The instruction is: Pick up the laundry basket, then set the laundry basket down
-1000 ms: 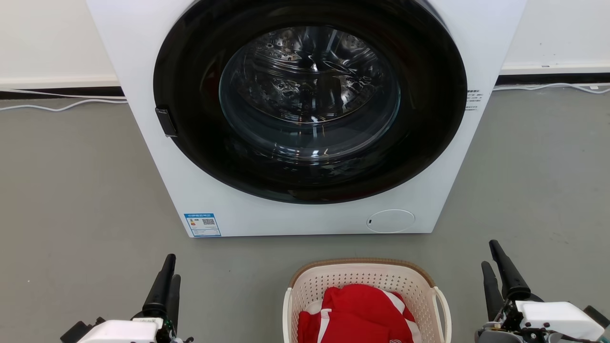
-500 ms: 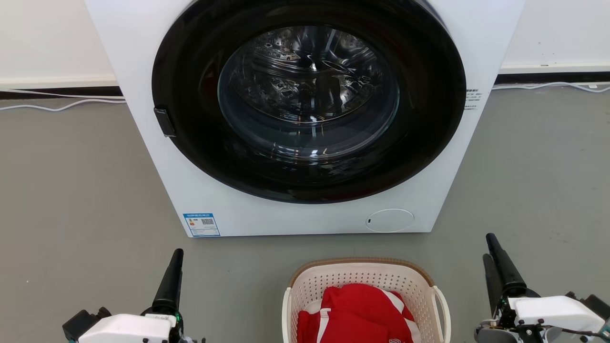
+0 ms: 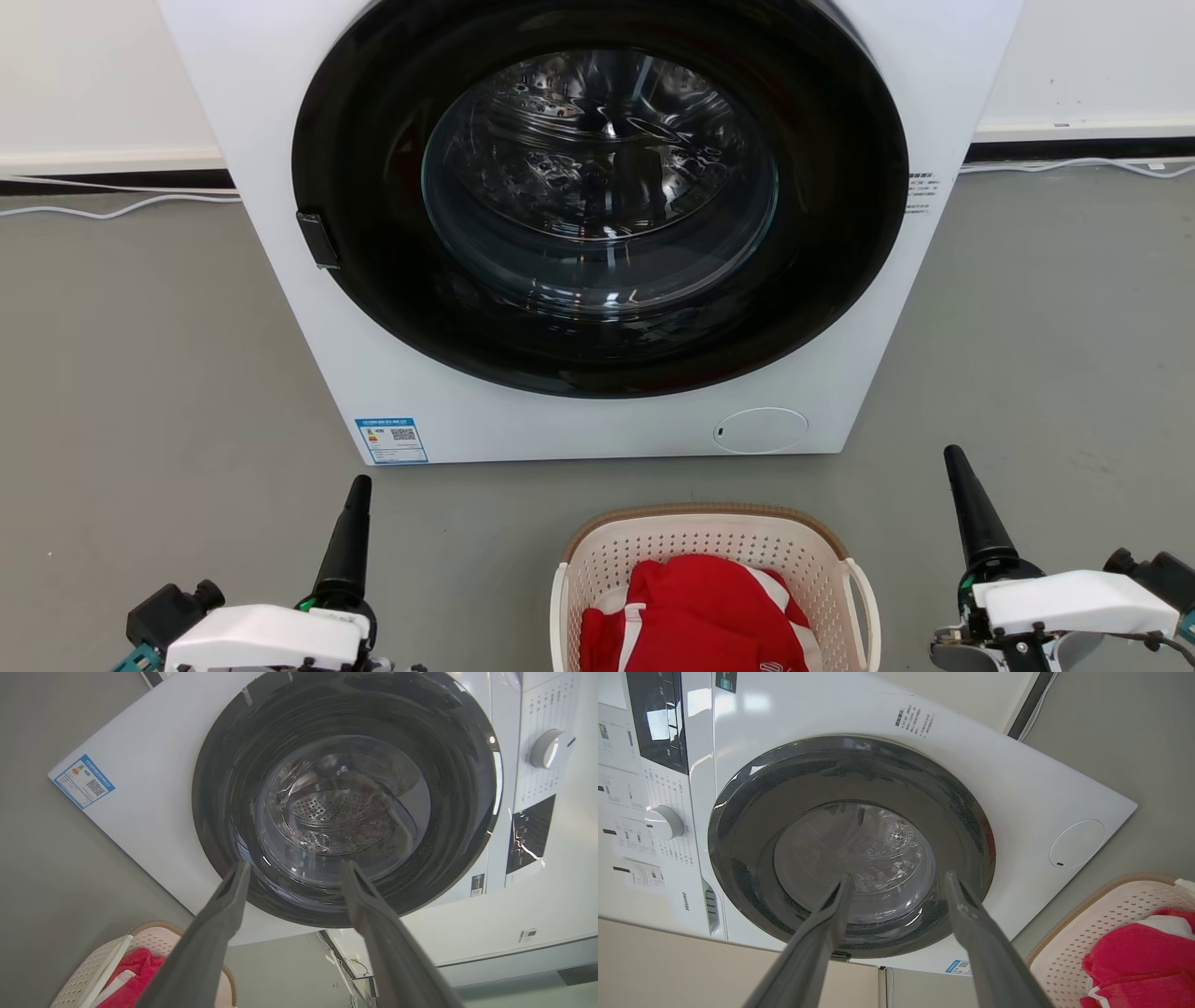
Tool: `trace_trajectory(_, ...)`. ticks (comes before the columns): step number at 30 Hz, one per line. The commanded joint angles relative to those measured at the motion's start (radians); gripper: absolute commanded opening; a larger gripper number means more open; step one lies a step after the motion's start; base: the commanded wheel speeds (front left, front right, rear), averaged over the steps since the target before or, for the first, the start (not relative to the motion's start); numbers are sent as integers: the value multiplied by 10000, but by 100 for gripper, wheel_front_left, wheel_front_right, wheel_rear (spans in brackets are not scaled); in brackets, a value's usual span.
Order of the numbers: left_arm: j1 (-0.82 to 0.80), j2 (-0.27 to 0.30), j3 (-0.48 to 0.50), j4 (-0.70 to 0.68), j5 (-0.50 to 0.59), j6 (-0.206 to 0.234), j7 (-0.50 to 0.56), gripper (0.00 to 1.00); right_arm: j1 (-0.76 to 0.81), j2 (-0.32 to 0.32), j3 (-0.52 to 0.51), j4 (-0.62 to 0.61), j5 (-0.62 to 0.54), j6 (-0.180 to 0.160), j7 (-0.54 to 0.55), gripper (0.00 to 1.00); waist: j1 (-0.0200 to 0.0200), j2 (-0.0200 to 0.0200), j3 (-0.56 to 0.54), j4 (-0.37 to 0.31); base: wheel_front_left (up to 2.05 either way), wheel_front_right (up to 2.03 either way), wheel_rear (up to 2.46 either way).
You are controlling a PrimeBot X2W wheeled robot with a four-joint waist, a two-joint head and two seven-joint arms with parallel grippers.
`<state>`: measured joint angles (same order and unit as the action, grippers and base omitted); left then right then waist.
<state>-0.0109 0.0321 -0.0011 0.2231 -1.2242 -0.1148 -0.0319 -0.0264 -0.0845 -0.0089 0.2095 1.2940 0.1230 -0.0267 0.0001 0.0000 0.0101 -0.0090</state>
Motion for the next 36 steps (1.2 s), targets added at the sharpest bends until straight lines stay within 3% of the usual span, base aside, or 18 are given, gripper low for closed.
trace_trajectory(1,-450,73,44,-368,402,-9,-124,100,-436,-153,133,-363,-426,33,-176,100,-1,0,8,-2,0,0,0)
trace_trajectory(20,-521,100,-543,-365,4234,477,-680,100,-524,-343,549,-439,-3729,44,-733,100,-1,0,35,-48,0,0,0)
trace_trajectory(36,-539,122,-836,-584,6112,844,-1120,100,-582,-338,819,-326,-5714,53,-1172,100,-1,0,7,-130,0,0,0)
